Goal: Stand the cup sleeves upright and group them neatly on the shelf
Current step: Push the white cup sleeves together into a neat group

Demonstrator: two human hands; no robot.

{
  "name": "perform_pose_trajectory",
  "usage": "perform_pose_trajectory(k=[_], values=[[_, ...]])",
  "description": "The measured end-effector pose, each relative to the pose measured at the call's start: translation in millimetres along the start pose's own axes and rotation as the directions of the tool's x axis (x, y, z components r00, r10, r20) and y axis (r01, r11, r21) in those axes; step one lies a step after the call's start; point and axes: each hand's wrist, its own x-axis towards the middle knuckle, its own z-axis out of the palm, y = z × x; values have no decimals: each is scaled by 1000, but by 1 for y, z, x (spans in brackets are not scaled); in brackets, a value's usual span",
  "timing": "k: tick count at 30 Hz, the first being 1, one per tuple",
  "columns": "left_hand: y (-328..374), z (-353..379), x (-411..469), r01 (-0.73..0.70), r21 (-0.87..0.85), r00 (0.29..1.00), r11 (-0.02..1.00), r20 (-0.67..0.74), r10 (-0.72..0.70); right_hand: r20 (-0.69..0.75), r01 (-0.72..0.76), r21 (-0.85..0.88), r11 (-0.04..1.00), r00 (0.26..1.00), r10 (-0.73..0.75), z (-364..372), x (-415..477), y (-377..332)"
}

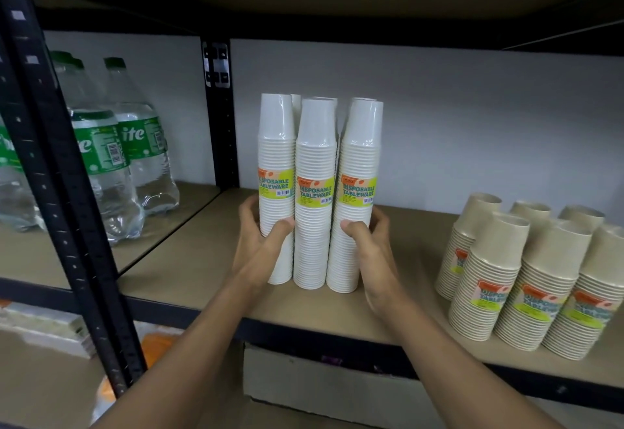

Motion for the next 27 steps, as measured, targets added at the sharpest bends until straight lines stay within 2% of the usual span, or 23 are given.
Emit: perform_pose_trajectory(k=[18,27], values=[[2,-1,-2,14,20,999,1000,30,-14,-4,6,-44,999,1000,-6,5,-3,0],[1,0,1,53,-95,999,994,-9,-54,-5,-2,42,999,1000,2,7,-1,1]])
